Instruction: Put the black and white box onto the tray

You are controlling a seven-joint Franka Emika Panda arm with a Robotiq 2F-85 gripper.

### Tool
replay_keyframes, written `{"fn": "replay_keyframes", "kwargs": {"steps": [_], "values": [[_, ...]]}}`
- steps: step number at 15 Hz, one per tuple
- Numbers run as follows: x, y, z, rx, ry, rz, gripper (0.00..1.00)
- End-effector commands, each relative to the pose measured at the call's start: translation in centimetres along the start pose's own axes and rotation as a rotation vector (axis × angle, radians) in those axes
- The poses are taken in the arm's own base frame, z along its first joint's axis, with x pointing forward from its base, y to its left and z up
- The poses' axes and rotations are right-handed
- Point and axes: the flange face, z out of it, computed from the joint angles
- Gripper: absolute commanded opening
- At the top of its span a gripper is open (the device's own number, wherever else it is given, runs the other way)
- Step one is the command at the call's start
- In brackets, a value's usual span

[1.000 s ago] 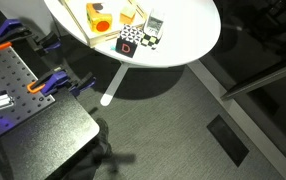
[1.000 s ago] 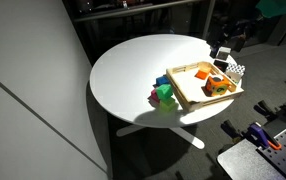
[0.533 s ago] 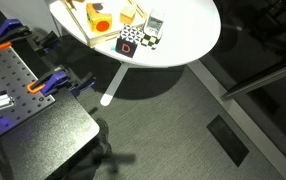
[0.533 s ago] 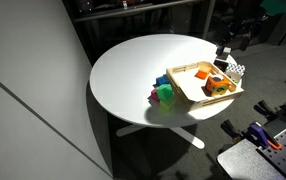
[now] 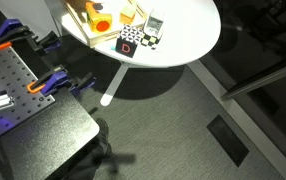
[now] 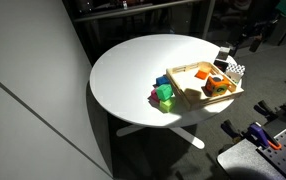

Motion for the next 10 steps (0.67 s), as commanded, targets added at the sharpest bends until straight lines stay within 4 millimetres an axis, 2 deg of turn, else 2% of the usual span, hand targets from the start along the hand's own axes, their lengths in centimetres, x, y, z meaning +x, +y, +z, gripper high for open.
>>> {"fn": "replay_keyframes", "kwargs": {"steps": [1,6,10], "values": [[-0.2,3.3,0.0,-0.007,0.016,-0.046,1.00],[0.3,7.3,0.1,-0.096,0.055,-0.040,1.00],[0.6,8.5,-0.1,-0.128,0.080,-0.043,1.00]]}}
